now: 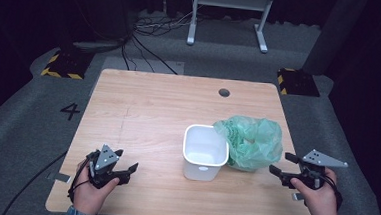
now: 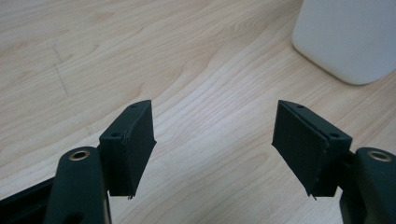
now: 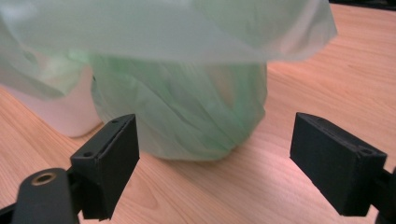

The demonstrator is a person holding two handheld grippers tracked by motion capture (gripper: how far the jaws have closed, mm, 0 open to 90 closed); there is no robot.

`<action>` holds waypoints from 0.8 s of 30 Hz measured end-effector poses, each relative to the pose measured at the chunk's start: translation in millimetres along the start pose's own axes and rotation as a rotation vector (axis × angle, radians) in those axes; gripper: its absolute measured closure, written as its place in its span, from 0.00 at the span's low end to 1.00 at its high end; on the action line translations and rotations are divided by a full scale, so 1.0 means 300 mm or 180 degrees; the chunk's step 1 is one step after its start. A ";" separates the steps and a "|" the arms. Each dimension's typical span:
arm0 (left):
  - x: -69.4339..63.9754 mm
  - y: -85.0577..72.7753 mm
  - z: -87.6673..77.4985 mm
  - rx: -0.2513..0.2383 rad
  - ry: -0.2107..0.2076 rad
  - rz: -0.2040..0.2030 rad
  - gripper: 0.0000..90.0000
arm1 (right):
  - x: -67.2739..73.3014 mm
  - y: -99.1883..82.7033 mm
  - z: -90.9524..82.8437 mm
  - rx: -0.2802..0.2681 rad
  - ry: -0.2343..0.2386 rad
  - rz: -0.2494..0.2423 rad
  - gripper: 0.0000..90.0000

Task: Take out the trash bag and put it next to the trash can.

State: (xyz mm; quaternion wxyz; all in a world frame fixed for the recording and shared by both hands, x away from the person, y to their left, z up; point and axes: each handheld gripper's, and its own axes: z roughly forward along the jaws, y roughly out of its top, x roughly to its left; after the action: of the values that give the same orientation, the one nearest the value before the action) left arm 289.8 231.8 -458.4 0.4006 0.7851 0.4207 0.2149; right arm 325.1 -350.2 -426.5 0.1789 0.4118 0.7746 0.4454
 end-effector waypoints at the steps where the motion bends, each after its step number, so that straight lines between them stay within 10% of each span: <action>1: 0.004 -0.006 -0.001 0.0011 0.0010 -0.0005 0.32 | -0.004 -0.011 0.001 0.0011 -0.0020 -0.0011 0.18; 24: 0.106 -0.116 -0.027 0.0333 0.0166 -0.0020 0.23 | -0.057 -0.198 0.002 0.0165 -0.0239 -0.0004 0.18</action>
State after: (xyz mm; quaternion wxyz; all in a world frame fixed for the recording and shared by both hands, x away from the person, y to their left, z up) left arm 284.9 273.2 -481.9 0.3486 0.7977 0.4441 0.2117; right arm 307.2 -379.2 -478.2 0.1974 0.4322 0.7789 0.4092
